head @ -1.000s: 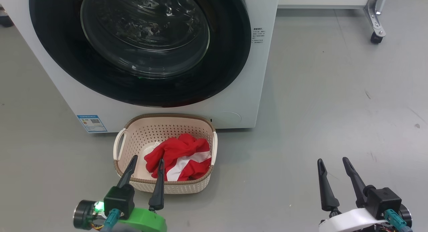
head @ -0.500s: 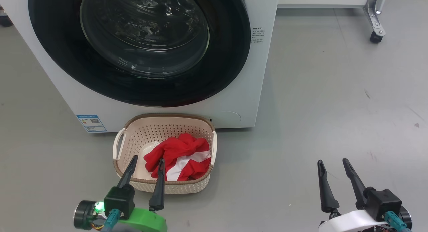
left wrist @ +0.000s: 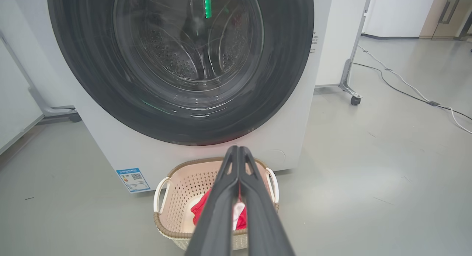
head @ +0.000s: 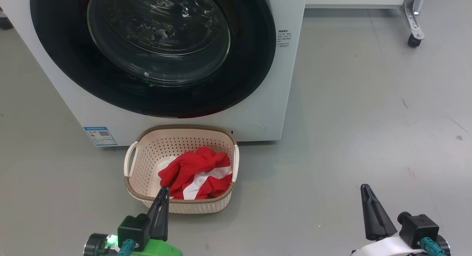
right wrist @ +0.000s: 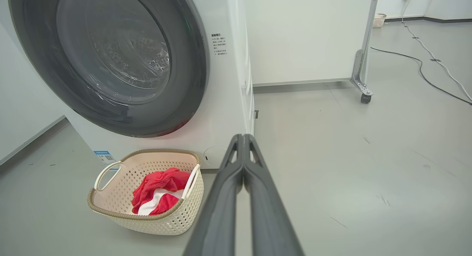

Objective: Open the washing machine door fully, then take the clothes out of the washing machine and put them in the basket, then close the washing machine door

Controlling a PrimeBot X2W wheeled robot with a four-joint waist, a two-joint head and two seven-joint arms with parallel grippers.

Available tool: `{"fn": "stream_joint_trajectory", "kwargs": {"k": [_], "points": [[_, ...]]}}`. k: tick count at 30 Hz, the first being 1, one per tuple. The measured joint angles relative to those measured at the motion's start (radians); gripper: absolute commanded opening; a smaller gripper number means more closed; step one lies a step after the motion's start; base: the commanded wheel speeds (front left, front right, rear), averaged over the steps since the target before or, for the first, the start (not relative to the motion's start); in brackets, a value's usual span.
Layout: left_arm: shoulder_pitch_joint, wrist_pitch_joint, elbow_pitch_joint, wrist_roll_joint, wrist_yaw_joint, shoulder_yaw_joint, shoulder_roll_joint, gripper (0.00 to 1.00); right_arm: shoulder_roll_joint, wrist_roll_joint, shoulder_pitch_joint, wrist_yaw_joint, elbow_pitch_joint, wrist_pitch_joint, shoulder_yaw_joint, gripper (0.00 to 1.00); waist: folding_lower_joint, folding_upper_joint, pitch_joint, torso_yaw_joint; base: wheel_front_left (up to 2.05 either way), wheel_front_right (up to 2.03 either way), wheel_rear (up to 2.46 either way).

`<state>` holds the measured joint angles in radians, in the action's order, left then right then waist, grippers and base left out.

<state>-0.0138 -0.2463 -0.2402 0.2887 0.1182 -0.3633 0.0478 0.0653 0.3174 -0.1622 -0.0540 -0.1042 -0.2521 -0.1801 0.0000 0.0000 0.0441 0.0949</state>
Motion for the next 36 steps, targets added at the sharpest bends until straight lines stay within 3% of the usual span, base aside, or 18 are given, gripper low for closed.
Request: {"fn": "stream_joint_trajectory", "kwargs": {"k": [36], "points": [[0.02,0.086,0.038,0.492,-0.068,0.11,0.004,0.0,0.002,0.48,0.019,0.043,-0.003,0.086,0.067,0.0,0.0,0.0,-0.013,-0.034,0.0,0.0,0.0]]}}
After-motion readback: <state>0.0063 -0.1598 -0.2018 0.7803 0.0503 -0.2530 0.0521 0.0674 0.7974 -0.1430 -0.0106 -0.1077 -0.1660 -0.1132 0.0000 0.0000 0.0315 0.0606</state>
